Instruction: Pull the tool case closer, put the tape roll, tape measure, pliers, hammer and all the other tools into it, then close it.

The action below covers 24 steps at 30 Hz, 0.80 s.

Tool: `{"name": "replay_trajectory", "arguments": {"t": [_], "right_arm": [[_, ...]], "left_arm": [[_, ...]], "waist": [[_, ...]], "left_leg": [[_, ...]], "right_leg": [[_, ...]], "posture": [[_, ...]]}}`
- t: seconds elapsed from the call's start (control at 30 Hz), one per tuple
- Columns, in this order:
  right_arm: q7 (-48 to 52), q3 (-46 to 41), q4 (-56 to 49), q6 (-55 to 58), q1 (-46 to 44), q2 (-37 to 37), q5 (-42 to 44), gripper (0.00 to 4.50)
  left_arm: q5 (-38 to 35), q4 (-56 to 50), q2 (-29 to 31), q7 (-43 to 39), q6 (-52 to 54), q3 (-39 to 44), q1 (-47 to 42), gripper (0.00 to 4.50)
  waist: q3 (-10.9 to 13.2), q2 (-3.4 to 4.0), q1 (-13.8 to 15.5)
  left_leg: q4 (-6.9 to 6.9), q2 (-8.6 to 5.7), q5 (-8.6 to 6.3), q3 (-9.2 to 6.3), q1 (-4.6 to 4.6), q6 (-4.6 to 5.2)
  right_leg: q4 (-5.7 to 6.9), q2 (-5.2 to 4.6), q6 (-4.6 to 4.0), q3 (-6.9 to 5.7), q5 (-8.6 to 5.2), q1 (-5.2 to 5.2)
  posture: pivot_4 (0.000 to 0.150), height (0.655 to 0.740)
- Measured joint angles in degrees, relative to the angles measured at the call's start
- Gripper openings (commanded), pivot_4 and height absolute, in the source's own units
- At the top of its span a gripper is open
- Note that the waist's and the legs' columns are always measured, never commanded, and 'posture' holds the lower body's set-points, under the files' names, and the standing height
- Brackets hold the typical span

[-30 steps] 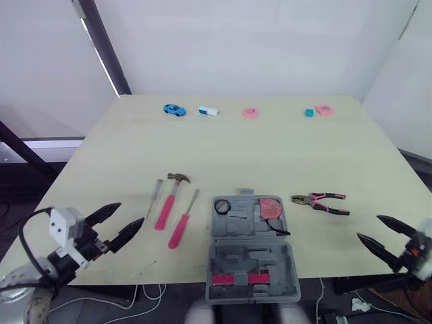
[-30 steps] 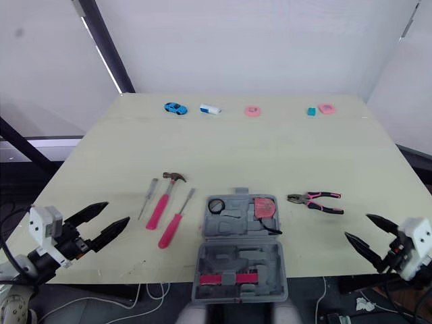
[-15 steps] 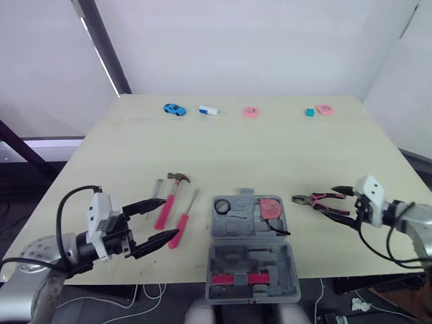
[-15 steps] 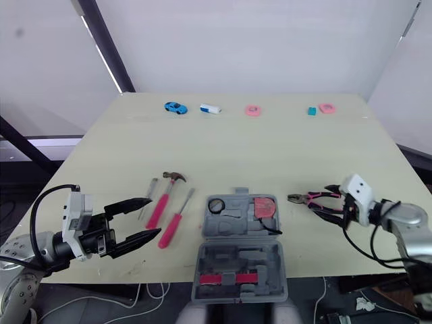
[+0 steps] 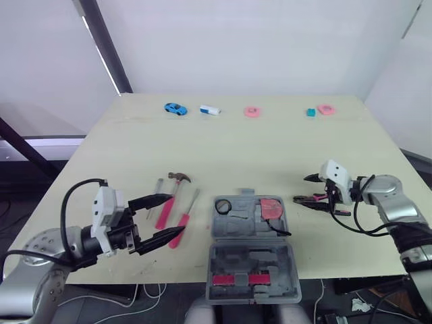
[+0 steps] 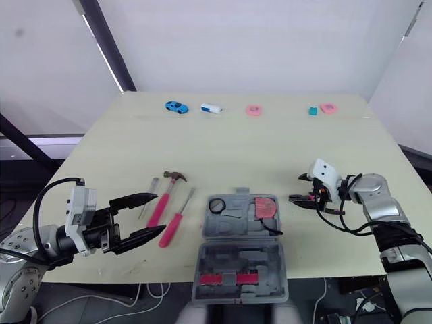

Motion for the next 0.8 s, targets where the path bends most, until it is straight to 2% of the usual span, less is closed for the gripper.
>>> {"name": "replay_trajectory", "arguments": {"t": [0.43,0.8], "right_arm": [[1.92,5.09,1.22,1.37,-4.35,-1.69,-7.94,4.44],[1.83,8.23,9.36,-0.8,-10.2,0.58,-11.69,4.44]], "left_arm": [[0.44,0.29,-1.27,0.27,-0.1,-2.54,-1.95,4.5],[0.61,1.32,-1.22,-0.18,-0.21,-2.66,-2.76,4.5]], "waist": [[0.0,0.01,-0.19],[0.01,0.01,-0.1]], "left_leg": [[0.02,0.01,0.0,0.02,0.05,0.0],[0.02,0.01,0.0,0.06,0.04,0.0]], "right_leg": [[0.04,0.03,-0.01,0.01,0.01,0.0],[0.04,0.02,-0.01,0.03,0.01,0.0]], "posture": [[0.15,0.7395],[0.15,0.7395]]}}
